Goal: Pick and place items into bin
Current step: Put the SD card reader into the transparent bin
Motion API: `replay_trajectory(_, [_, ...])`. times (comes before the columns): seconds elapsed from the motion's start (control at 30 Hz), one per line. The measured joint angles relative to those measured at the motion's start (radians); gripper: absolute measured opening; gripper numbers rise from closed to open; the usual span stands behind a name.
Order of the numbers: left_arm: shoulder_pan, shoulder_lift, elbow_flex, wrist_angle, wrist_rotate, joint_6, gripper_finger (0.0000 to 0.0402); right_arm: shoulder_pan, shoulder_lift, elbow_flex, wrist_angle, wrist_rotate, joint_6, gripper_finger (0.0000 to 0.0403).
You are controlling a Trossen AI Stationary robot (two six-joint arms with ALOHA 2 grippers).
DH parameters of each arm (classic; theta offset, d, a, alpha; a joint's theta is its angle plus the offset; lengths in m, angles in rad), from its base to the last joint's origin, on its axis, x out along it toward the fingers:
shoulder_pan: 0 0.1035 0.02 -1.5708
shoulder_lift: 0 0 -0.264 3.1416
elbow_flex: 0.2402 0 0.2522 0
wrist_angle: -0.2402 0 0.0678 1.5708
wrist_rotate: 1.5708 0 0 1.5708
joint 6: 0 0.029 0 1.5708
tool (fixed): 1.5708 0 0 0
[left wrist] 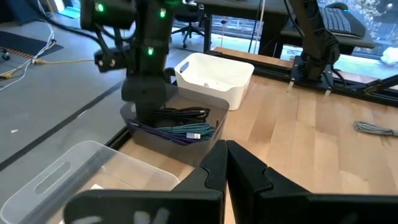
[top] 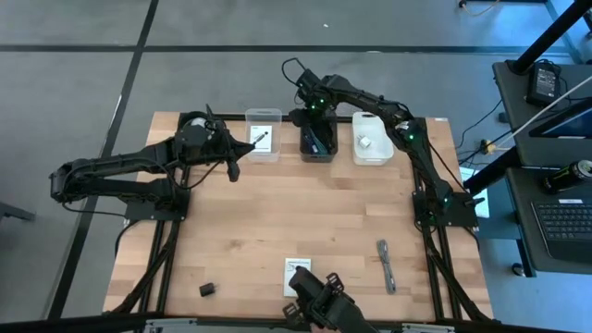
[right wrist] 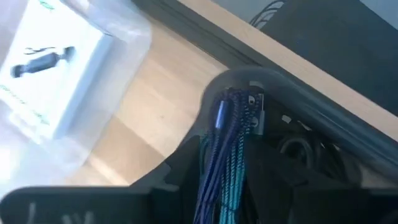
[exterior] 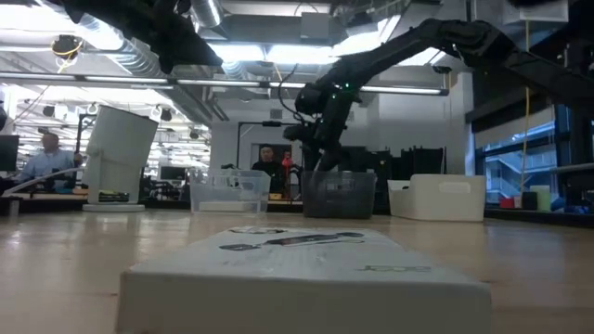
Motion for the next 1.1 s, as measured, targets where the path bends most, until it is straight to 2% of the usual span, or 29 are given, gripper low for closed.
replay_trajectory(0.27, [0.0,0.0,0.0,0.0,0.001,0.0,0.0002,0.006,-0.007,0.177,-0.262,-0.005,-0.125,0.0115])
replay_trajectory(0.53, [0.0,0.0,0.0,0.0,0.001,0.0,0.0002,0.055,-0.222,0.025,-0.264,0.002,-0.164,0.0079])
replay_trajectory(0.63, [0.0,0.0,0.0,0.0,0.001,-0.002,0.0002,0.091,-0.335,-0.1,-0.194,0.005,-0.175,0.0064])
replay_trajectory(0.73, [-0.001,0.0,0.0,0.0,0.003,-0.033,0.0002,0.132,-0.475,-0.288,-0.09,0.003,-0.164,0.005])
replay_trajectory(0.97, [-0.007,0.0,0.0,0.001,0.004,-0.045,0.0002,0.253,-0.862,-0.793,0.194,-0.004,-0.008,0.003])
replay_trajectory(1.1, [-0.064,0.005,0.005,0.008,-0.032,-0.047,0.0002,0.342,-1.05,-1.039,0.349,-0.007,0.09,0.0027])
